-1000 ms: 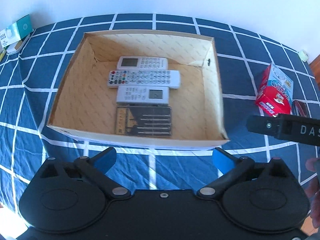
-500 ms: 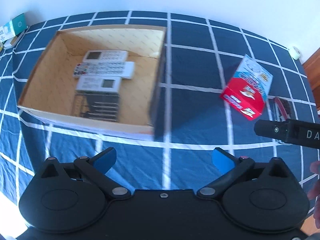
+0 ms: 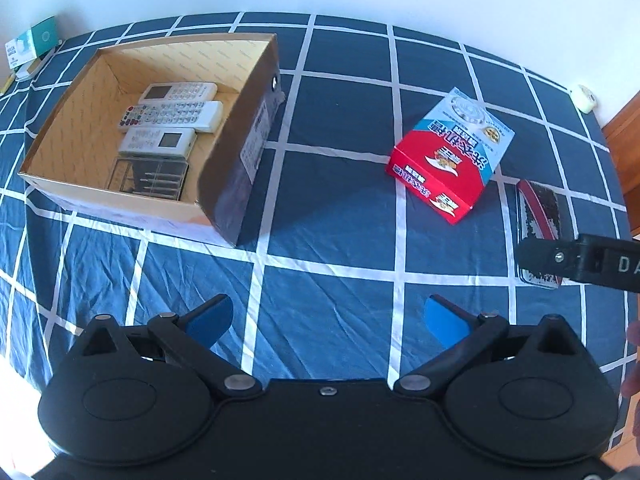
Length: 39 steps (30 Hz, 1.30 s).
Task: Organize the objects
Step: 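Withdraw the right tool from the box toward the grey-black case, then move the right tool to the grey-black case with red strap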
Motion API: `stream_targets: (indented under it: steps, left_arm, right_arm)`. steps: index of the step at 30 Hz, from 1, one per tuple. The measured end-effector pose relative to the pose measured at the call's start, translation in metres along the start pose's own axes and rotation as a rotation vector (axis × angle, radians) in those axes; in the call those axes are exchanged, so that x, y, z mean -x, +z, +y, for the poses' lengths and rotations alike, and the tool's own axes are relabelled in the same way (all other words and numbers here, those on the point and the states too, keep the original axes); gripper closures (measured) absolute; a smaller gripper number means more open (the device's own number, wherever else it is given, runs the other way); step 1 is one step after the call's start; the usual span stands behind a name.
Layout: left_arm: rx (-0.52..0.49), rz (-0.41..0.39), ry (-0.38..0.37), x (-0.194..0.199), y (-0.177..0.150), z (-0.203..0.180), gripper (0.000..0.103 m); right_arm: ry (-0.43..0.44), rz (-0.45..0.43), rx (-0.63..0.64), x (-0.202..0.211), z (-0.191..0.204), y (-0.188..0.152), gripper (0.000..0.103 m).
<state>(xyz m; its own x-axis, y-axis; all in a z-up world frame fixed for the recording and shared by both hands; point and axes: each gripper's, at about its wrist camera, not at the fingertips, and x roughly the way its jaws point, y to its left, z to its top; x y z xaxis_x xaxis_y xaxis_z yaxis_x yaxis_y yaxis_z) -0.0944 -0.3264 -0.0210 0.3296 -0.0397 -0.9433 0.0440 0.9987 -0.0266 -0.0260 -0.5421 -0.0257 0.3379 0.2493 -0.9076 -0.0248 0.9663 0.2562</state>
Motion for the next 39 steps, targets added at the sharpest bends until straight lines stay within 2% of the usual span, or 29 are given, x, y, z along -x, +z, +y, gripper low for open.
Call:
stream_targets:
  steps: [6,12,18,25,31,39]
  left_arm:
    - [-0.017,0.006,-0.002,-0.004,-0.005,-0.010,0.000]
    - [-0.046,0.000,-0.016,-0.002,-0.010,-0.013,0.000]
    - [-0.055,-0.003,-0.035,-0.001,-0.012,-0.022,0.000]
    - [0.002,-0.022,-0.029,-0.004,-0.015,-0.038,0.000]
    - [0.110,-0.027,-0.002,-0.016,-0.022,-0.067,0.000]
    - [0.290,0.013,0.073,-0.042,-0.050,-0.114,0.000]
  right_arm:
    - [-0.008,-0.011,0.007,0.007,-0.020,-0.005,0.000]
    - [-0.058,-0.015,0.038,0.017,-0.034,-0.009,0.000]
    - [-0.097,-0.015,0.121,0.024,-0.043,-0.004,0.000]
    - [-0.100,-0.002,0.334,0.021,-0.052,0.013,0.000]
    - [-0.071,0.030,0.548,0.005,-0.072,0.033,0.000]
    - [0.048,0.092,0.885,-0.023,-0.105,0.058,0.000]
